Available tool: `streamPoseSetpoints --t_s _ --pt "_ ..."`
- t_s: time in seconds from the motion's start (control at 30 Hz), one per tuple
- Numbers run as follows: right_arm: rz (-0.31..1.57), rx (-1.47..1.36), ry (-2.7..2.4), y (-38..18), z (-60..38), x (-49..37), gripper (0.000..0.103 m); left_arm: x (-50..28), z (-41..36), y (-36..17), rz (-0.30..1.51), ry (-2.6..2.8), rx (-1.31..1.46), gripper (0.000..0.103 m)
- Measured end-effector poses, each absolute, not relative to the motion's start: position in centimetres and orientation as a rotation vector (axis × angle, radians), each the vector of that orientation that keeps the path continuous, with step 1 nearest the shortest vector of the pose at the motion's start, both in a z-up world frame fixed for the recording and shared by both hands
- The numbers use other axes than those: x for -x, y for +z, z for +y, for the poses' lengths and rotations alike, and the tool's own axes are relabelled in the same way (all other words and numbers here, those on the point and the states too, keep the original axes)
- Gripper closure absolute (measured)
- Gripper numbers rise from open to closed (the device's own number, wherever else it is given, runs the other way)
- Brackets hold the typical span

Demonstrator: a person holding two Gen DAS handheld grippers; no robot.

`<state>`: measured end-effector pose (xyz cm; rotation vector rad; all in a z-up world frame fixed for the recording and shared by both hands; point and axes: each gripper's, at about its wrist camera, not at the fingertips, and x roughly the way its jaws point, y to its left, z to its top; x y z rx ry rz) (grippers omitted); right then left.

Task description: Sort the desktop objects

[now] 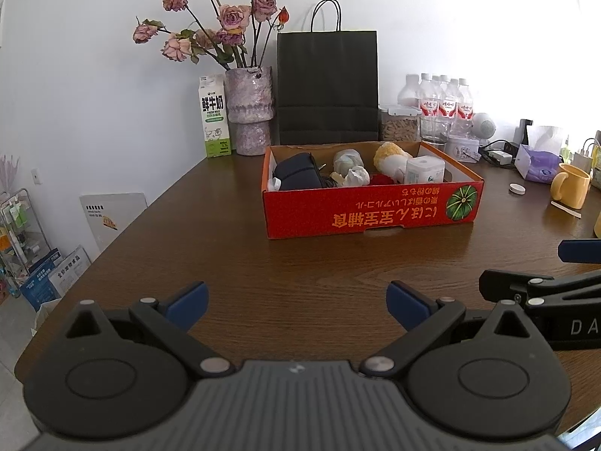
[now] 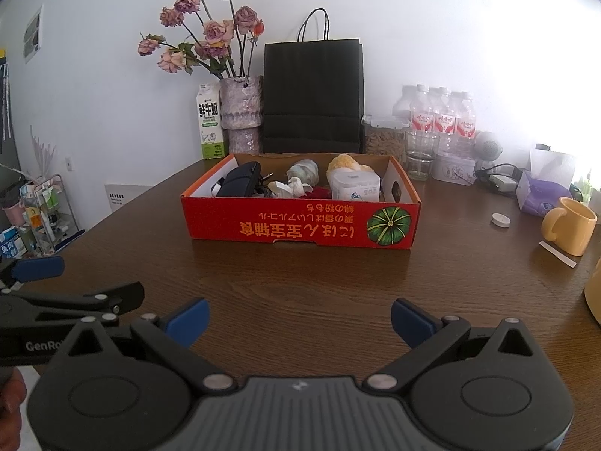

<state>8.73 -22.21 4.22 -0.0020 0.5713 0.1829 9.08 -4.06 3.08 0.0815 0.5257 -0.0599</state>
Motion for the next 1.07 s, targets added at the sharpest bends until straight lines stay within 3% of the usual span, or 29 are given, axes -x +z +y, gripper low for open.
streamPoseSetpoints --t_s 1.07 --pt "0.572 0.005 0.18 4.26 -21.94 -8.92 0.0 -9.11 -3.93 3.14 0.521 -0.064 -0.076 0.002"
